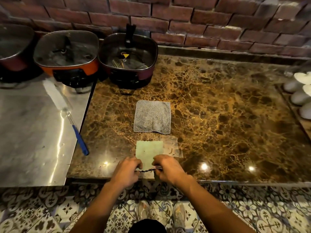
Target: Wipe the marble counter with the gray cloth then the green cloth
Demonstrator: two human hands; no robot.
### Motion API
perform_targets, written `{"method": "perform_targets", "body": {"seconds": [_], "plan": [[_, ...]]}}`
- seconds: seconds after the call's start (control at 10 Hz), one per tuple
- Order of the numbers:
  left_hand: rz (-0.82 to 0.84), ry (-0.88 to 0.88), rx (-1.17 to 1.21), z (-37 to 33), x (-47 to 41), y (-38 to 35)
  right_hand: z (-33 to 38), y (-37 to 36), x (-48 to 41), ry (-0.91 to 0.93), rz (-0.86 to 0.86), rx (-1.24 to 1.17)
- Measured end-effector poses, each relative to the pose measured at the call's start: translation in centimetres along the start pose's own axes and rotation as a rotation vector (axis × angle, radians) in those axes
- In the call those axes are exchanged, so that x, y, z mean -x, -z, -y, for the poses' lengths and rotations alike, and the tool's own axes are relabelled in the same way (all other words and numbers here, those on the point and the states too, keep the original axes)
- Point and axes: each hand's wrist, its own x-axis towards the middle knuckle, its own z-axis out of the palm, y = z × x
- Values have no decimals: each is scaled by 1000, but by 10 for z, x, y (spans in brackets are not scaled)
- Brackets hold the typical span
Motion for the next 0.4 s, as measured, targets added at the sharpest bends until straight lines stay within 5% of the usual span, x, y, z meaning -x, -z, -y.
{"method": "perform_targets", "body": {"seconds": [0.3,0.4], "plan": [[-30,109,-251,-49,1,7,-19,-7,36,94,84,162],[-91,56,-291,-83,-11,21,-40,26,51,-63,10,157]]}}
